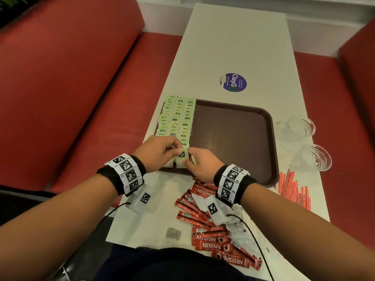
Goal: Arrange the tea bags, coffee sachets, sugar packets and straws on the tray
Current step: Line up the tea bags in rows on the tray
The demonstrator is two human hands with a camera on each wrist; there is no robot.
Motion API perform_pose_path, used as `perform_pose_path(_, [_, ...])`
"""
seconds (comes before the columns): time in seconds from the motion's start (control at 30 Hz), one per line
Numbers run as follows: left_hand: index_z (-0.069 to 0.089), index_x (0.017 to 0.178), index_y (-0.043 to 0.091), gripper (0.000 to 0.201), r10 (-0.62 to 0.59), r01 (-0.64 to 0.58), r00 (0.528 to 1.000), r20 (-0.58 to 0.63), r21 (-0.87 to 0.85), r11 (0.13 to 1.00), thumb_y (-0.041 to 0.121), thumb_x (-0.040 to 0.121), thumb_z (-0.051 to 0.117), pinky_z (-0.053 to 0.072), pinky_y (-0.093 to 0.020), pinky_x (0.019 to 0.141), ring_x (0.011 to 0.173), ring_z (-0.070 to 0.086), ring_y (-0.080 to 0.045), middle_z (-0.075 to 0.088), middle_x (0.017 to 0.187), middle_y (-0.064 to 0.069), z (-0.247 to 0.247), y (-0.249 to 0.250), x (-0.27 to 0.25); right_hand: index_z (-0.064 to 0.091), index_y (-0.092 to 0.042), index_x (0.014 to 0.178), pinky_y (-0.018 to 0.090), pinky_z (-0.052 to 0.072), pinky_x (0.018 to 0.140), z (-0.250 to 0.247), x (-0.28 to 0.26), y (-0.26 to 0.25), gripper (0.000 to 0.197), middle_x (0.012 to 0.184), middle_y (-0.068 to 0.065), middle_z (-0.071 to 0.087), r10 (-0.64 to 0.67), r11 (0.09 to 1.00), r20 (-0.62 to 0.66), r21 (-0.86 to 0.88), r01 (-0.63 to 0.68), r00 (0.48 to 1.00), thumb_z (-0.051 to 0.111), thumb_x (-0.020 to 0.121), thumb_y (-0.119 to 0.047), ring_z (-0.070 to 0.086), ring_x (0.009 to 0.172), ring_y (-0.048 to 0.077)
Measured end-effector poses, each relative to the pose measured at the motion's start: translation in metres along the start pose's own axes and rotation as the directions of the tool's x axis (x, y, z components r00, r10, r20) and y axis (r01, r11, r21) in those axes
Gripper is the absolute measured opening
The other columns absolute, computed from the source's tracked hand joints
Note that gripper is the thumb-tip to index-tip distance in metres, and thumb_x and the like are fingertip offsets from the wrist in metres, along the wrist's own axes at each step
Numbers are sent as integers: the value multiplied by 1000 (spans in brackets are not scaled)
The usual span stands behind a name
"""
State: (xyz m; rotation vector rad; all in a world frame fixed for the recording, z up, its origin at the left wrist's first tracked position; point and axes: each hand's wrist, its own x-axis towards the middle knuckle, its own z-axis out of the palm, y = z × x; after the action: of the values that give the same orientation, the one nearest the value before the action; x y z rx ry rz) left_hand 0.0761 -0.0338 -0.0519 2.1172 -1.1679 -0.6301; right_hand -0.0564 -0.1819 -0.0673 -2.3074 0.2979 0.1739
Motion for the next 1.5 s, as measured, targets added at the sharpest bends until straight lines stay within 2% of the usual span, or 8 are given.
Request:
perform_pose_path(0.2, [68, 90, 34, 6, -112, 109, 993, 33, 92, 990, 28, 92, 68, 44, -23, 66, 66, 59, -1, 68, 72, 13, 17, -14, 16, 46, -16, 108, 29, 39, 57, -4, 0, 9, 23, 84, 1, 57, 155, 988, 26, 12, -155, 988, 59, 89, -14, 54, 67, 17])
perform_pose_path(0.37, [70, 99, 32, 12, -112, 122, 992, -59, 198, 973, 34, 88, 73, 46, -29, 77, 83, 58, -9, 63, 88, 15, 25, -21, 23, 31, -10, 98, 33, 32, 55, -7, -5, 14, 26, 78, 2, 41, 187, 975, 6, 122, -186, 982, 54, 88, -3, 39, 63, 15])
perform_pose_path(0.47, [63, 96, 32, 16, -24, 45, 997, -77, 288, 957, 34, 85, 75, 44, -29, 75, 86, 53, -9, 53, 93, 12, 28, -21, 24, 36, -15, 87, 33, 32, 58, -8, -7, 18, 20, 75, 0, 43, 182, 972, 11, 149, -182, 983, 55, 90, -10, 38, 63, 16])
perform_pose_path(0.57, [66, 96, 30, 21, 24, -58, 995, 102, 352, 934, 40, 81, 77, 45, -32, 81, 93, 51, -10, 52, 98, 12, 32, -22, 21, 39, -16, 75, 32, 33, 58, -7, -9, 20, 22, 68, -3, 42, 163, 975, -15, 153, -158, 987, 58, 87, -13, 36, 61, 15])
perform_pose_path(0.8, [70, 110, 26, 32, 50, -109, 988, 144, 446, 889, 44, 83, 75, 46, -37, 88, 103, 56, -17, 61, 108, 8, 30, -23, 29, 59, -17, 84, 26, 36, 58, -4, -6, 22, 7, 73, -8, 53, 184, 976, -35, 125, -178, 982, 59, 90, -19, 48, 64, 8])
perform_pose_path(1.07, [71, 95, 34, 21, 73, -94, 989, 125, 174, 980, 43, 79, 79, 39, -19, 73, 84, 50, 4, 57, 89, 21, 15, -3, 28, 60, -24, 91, 28, 42, 69, -6, -1, 21, 7, 92, -4, 58, 94, 992, -105, 94, -85, 990, 63, 95, -29, 54, 82, 14])
perform_pose_path(1.37, [62, 91, 31, 7, 20, -26, 994, 104, 59, 998, 25, 96, 63, 51, -32, 72, 75, 61, -14, 67, 78, 6, 15, -2, 27, 65, -16, 97, 27, 42, 64, -2, 2, 26, 17, 80, -7, 58, 105, 994, -100, 22, -104, 989, 70, 90, -31, 51, 70, 9])
perform_pose_path(1.5, [63, 97, 29, 6, -94, 80, 990, 109, 130, 988, 24, 98, 59, 44, -28, 70, 72, 57, -8, 61, 75, 11, 19, -16, 28, 61, -22, 114, 33, 53, 81, -8, -5, 31, 27, 93, -8, 66, 164, 983, 5, -87, -163, 986, 67, 91, -34, 62, 85, 12])
